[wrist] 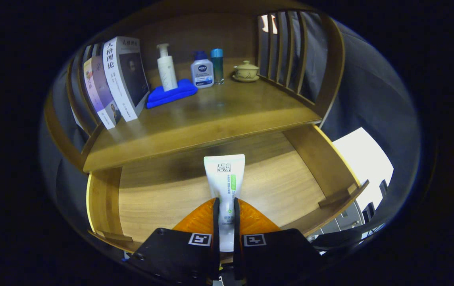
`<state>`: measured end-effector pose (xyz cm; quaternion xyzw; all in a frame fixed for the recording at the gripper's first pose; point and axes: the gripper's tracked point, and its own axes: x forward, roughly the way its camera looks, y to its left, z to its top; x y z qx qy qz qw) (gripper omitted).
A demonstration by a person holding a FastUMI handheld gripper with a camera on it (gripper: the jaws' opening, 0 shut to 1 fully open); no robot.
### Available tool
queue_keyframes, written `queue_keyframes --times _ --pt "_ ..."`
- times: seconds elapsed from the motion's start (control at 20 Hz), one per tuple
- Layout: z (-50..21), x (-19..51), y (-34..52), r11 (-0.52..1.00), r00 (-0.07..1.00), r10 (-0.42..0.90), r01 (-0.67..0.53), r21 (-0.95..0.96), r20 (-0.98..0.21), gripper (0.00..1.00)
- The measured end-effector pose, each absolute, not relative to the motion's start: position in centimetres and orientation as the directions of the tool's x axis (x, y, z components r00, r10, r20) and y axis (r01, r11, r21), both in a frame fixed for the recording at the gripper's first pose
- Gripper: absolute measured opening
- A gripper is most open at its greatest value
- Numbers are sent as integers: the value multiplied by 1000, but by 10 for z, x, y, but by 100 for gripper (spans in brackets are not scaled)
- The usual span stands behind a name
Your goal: Pull open the drawer, take out the items inside it, and place them on the countertop above the cabinet.
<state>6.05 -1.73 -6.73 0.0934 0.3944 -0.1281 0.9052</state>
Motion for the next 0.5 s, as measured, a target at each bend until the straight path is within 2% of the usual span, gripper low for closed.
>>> queue_keyframes --times 0.25,0.5 --pt "-41 72 -27 946 691 -183 318 67 -699 15" --pt "-15 114 -28 967 722 -159 251 40 -674 15"
